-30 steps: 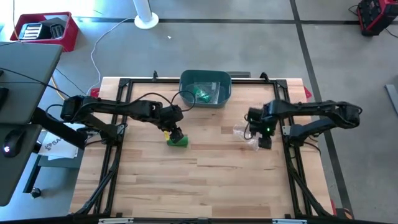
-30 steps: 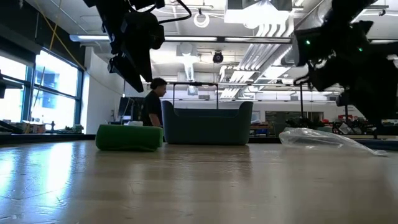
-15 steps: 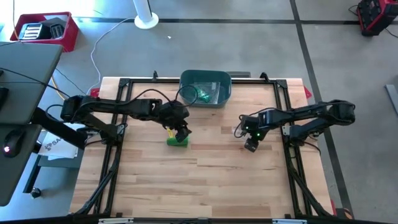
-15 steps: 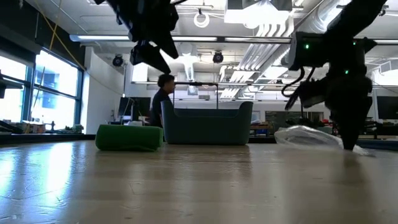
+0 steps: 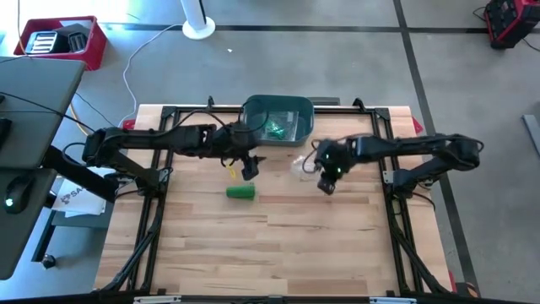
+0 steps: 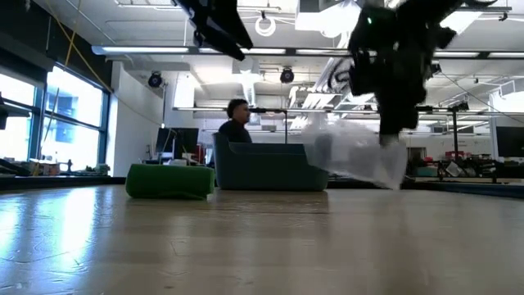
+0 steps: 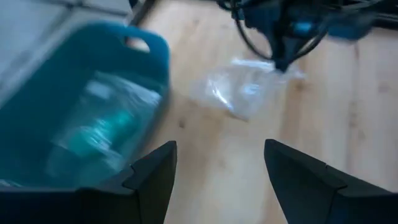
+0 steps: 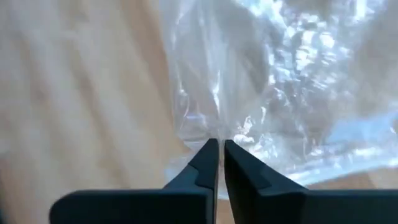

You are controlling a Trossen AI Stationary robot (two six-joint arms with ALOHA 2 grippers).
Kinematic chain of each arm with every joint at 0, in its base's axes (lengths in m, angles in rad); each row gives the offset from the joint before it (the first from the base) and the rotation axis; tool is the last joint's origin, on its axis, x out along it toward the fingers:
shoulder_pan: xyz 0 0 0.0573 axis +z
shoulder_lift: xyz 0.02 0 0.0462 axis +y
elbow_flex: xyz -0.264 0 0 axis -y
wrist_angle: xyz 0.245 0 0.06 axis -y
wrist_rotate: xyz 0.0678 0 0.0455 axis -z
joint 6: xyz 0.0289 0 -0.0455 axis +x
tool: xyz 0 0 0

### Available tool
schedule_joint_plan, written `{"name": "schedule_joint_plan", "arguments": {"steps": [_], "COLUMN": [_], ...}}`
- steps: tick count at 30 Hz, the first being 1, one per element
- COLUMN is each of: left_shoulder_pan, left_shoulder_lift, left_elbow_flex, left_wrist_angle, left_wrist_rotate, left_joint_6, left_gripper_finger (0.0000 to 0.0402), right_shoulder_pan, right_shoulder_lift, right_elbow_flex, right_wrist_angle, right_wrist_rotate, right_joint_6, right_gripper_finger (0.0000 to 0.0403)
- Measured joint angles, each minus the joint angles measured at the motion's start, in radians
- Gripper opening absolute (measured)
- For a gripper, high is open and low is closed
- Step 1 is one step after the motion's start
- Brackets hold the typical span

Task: Roll bandage
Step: Open the transparent zip bag

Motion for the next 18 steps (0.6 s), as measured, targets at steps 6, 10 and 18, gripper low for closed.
{"name": "schedule_joint_plan", "arguments": {"steps": [6,10,18], "left_shoulder_pan": [0.010,0.052,0.104], "left_shoulder_lift": [0.000,0.000,0.009], "left_elbow_flex": [0.057,0.126,0.153], "left_wrist_angle": [0.028,0.142,0.380], "left_wrist_rotate": [-0.128,-0.091,0.139], "left_joint_6": [0.155,0.122,0.231], "left_gripper_finger": [0.0234,0.0234,0.0237], "right_shoulder_pan": [-0.133,-0.202,-0.298], "right_shoulder_lift": [-0.045,-0.001,0.127], "right_elbow_flex": [0.249,0.357,0.451], "right_wrist_angle": [-0.062,-0.132,0.145], "right_wrist_rotate": [-0.218,-0.375,-0.755], "right_joint_6": [-0.100,-0.134,0.061], "right_gripper_finger": [0.0003,0.0001,0.0000]}}
